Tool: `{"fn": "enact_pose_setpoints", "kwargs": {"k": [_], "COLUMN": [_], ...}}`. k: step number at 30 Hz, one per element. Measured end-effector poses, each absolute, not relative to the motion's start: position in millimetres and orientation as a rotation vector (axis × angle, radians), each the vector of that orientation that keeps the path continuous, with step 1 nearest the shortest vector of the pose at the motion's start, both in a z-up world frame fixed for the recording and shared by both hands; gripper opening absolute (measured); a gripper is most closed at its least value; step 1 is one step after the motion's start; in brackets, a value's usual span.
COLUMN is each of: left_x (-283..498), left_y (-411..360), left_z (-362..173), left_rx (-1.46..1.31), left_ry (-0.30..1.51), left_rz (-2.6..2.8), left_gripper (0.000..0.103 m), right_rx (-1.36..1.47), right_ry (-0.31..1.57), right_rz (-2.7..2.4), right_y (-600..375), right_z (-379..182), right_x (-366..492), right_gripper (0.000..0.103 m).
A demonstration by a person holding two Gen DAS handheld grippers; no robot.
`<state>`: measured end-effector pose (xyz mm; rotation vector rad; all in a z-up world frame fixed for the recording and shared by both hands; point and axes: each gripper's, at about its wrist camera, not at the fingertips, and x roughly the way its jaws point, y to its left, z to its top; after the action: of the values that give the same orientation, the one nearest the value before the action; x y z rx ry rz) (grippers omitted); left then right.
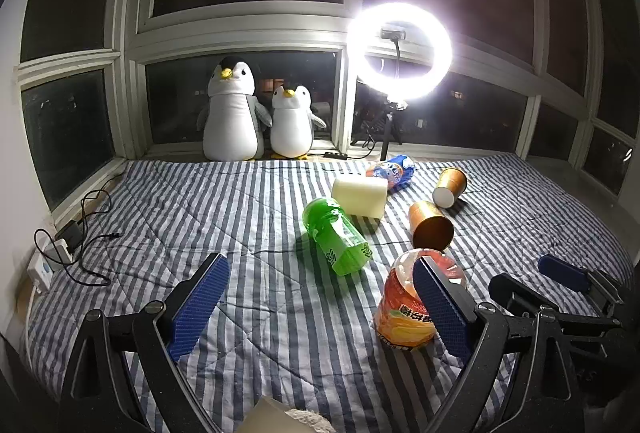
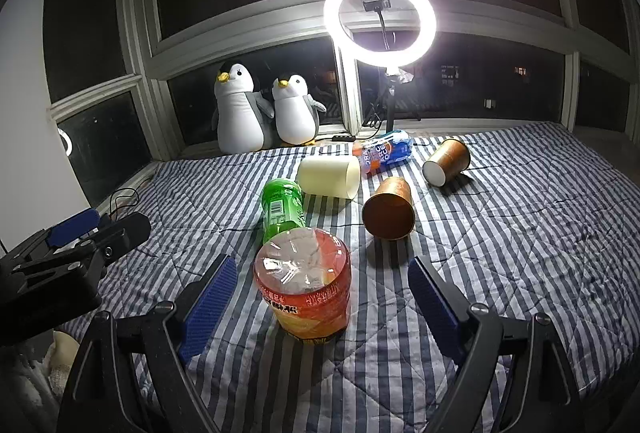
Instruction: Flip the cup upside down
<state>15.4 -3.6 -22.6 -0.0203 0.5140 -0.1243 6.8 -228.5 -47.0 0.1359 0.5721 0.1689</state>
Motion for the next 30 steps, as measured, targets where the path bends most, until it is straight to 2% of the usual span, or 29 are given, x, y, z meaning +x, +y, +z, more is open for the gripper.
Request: {"fn": "enact_pose_setpoints", "kwargs": {"k": [30], "left_x": [16.8], "left_y": [-2.8], "left_z": [-21.6], "left_rx": [-0.029], "left_ry": [0.520], "left_rz": [-0.114], "left_gripper": [0.096], "right_rx": [0.136], "right_ry": [0.575], "right_rz": [0.172], "right_y": [-225.6], "right_z": [-47.4], "right_x": [5.0], "right_gripper": [0.085]}}
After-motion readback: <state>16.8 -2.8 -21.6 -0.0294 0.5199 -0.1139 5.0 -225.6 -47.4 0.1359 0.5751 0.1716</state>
